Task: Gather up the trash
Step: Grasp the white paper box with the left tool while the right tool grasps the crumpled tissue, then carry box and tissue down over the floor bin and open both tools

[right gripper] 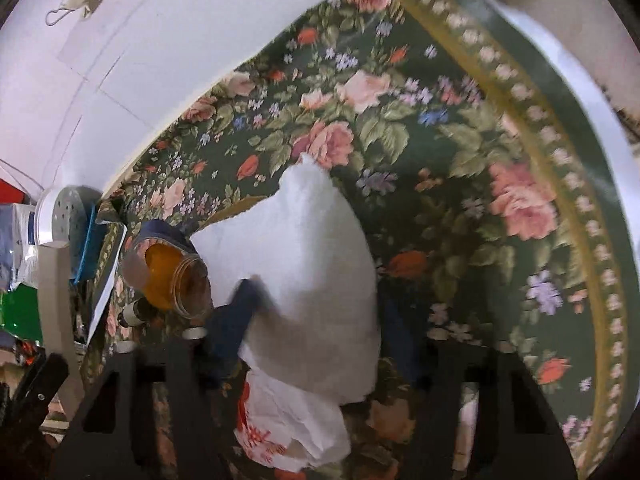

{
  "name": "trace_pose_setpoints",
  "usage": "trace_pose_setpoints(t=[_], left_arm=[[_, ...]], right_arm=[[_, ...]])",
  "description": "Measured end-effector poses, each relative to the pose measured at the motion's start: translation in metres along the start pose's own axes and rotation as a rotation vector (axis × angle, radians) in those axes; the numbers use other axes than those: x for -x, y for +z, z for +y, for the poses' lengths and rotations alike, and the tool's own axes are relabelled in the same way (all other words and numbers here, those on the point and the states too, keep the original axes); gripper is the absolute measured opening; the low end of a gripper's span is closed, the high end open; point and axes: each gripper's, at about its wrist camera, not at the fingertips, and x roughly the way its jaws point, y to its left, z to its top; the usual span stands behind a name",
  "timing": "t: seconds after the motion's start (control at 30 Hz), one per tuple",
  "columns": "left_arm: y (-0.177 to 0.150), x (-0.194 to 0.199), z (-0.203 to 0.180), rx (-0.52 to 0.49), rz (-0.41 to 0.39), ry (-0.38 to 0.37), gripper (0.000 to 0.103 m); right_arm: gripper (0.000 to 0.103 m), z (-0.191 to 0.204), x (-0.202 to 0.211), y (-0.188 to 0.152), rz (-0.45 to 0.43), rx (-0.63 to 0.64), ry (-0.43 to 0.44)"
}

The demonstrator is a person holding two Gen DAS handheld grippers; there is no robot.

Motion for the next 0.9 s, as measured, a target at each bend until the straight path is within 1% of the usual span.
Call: trace_pose_setpoints(t=[0.03, 0.1, 0.17, 0.23, 0.3, 0.37, 0.53, 0.67, 0.8, 0.9], left_arm=[[0.0, 0.0, -0.001, 0.0, -0.002, 0.003, 0.052], [0.001, 0.002, -0.004, -0.002, -0.004, 0.004, 0.052], [0.002, 0.003, -0.009, -0.003, -0.009, 0.01, 0.052], [0.002, 0.006, -0.015, 0.001, -0.016, 0.009, 0.052], [0.003, 0.011, -0.023, 0.007, -0.028, 0.006, 0.052], [0.003, 0.017, -0.032, 0.008, -0.041, 0.013, 0.052], [-0.004, 0.032, -0.056, 0.02, -0.075, 0.038, 0.052], [-0.02, 0.049, -0.078, 0.053, -0.11, 0.062, 0.052], [-0.042, 0.071, -0.101, 0.104, -0.15, 0.079, 0.052], [-0.06, 0.094, -0.122, 0.116, -0.19, 0.119, 0.052]], right_arm=[[0.031, 0.003, 0.001, -0.001, -0.008, 0.013, 0.0], [0.023, 0.009, 0.006, -0.002, -0.025, 0.045, -0.01], [0.013, 0.018, 0.016, -0.004, -0.062, 0.087, -0.02], [0.01, 0.024, 0.029, -0.006, -0.095, 0.123, -0.029], [0.009, 0.028, 0.041, -0.007, -0.122, 0.145, -0.037], [0.008, 0.03, 0.063, -0.008, -0.166, 0.157, -0.025], [0.008, 0.027, 0.11, -0.014, -0.241, 0.189, 0.012], [0.008, 0.017, 0.146, -0.027, -0.285, 0.234, 0.029], [0.008, 0.003, 0.173, -0.046, -0.309, 0.271, 0.028], [0.008, -0.008, 0.195, -0.063, -0.317, 0.302, 0.042]])
